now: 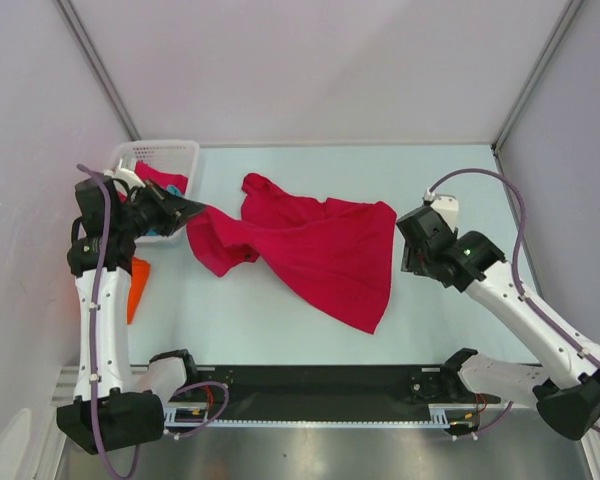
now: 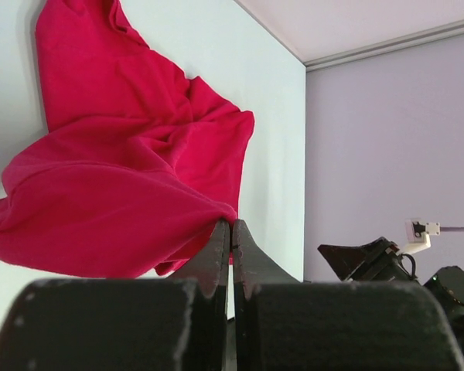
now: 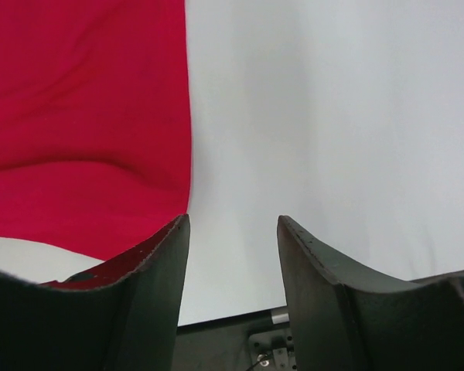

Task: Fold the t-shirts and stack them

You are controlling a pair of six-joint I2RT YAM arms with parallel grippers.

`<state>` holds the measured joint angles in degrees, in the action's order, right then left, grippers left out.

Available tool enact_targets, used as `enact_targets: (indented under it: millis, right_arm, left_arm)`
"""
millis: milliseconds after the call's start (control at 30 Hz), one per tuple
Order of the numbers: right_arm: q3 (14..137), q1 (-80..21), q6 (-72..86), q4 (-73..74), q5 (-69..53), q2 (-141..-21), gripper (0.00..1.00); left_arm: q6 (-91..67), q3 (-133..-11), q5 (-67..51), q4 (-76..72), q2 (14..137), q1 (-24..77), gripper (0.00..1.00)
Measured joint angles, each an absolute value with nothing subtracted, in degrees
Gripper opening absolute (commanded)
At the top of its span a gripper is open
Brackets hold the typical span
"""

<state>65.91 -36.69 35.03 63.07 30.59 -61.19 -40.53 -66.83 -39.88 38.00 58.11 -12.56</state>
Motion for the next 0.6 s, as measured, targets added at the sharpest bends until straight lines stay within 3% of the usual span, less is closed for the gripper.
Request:
enact_targets:
  millis: [600]
  right_arm:
    - [44.6,-40.4,40.9,46.4,15.3,-68.2,0.51]
  left_arm:
    - [-40.5,-64.6,-40.7,36.3,59.9,-12.6,0.00]
